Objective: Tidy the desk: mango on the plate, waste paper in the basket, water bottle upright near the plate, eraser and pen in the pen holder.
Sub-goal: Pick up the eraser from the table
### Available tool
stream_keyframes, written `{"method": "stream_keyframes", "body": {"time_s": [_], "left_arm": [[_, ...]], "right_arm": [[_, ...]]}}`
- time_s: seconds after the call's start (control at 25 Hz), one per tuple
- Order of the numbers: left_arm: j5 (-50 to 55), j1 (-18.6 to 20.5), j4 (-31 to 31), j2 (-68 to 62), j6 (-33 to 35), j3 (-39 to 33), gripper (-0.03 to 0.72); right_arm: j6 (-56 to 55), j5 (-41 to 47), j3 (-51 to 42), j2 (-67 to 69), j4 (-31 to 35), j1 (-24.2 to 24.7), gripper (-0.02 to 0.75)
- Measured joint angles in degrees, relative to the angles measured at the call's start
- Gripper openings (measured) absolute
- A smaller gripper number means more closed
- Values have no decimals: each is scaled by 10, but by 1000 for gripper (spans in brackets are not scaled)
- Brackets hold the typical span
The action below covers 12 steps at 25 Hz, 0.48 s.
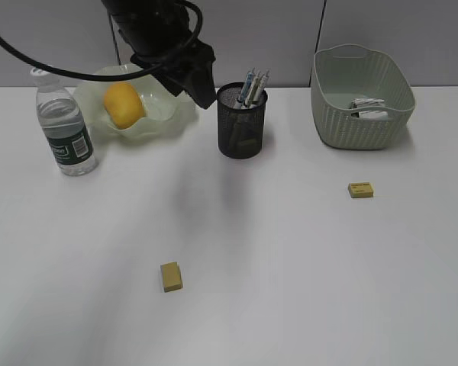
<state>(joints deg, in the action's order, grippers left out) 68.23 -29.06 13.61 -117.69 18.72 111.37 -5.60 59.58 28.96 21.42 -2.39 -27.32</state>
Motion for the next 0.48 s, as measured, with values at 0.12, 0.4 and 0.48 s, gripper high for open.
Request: {"method": "stream_keyframes", "body": {"time_s": [0.12, 0.4, 0.48], "left_arm": [[12, 0, -23, 6, -47, 0, 499], [14, 0, -49, 58, -108, -6, 499], [14, 0, -50, 86, -110, -24, 499]], "right_arm": [[0, 0, 0, 0, 0, 0, 498], [0, 0, 0, 0, 0, 0, 498], [0, 0, 0, 0, 0, 0, 498]]}}
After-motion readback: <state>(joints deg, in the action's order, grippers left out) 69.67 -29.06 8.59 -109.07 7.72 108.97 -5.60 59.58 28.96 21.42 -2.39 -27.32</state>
